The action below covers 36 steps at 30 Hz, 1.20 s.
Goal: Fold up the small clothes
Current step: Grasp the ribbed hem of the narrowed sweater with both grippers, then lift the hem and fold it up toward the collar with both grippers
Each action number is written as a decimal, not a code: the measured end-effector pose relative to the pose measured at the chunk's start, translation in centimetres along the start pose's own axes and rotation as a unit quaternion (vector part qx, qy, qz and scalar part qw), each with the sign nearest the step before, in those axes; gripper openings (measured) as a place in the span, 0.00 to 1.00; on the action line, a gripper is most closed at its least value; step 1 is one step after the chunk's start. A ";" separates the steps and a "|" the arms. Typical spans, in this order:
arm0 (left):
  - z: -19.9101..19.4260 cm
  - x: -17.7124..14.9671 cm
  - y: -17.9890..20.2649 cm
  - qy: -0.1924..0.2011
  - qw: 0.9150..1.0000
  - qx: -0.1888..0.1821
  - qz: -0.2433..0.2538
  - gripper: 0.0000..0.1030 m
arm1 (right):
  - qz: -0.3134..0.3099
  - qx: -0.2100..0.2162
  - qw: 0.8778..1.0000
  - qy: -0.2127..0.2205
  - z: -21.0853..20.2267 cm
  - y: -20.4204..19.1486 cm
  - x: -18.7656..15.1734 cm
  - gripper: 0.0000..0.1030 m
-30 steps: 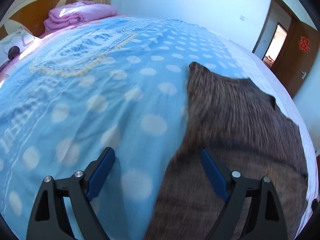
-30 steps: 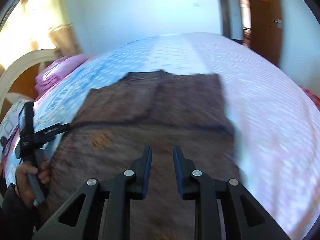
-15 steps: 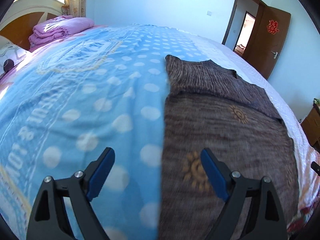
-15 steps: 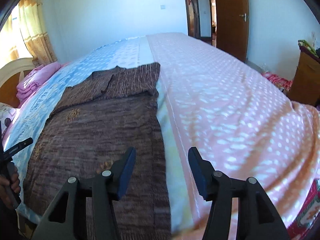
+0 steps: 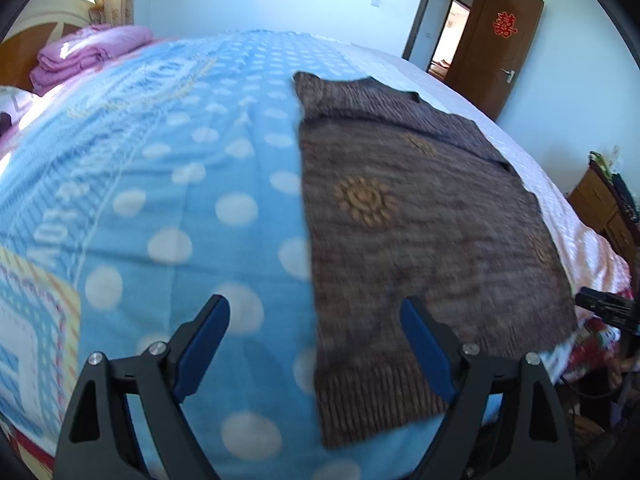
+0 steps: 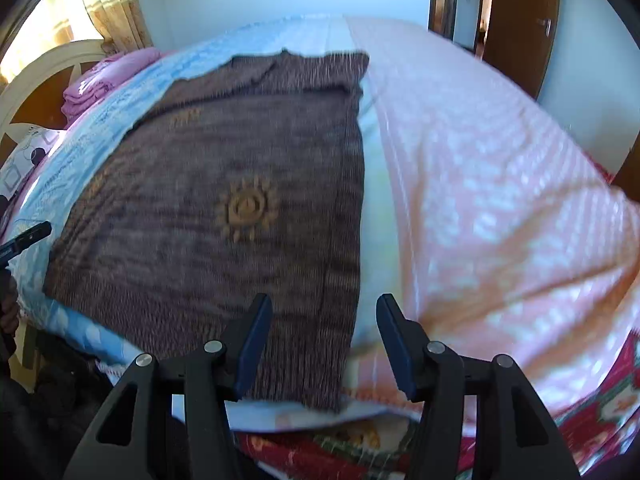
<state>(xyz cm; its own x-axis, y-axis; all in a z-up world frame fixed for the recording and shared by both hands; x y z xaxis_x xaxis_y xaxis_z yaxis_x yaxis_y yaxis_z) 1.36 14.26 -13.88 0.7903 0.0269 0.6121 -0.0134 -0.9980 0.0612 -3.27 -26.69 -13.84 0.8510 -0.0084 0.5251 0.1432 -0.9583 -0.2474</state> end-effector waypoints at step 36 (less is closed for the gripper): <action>-1.9 0.5 2.0 -0.061 0.995 -0.073 0.009 0.10 | 0.073 0.211 0.975 0.012 -2.9 -1.4 1.7 0.08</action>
<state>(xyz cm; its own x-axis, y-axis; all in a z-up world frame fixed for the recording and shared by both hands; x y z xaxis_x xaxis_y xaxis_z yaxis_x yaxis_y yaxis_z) 0.60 12.42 -11.98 0.8576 -0.0062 0.5144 -0.1091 -0.9794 0.1701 -3.44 -26.22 -10.23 0.8668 -0.1481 0.4762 0.2201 -0.7433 -0.6317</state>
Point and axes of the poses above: each gripper's, at about its wrist camera, not at the fingertips, and z roughly the way its jaws point, y to its right, x to its top, the point moved 2 cm from there along z, roughly the way its jaws point, and after that the axes turned 11 degrees about x, right-handed, at the moved point
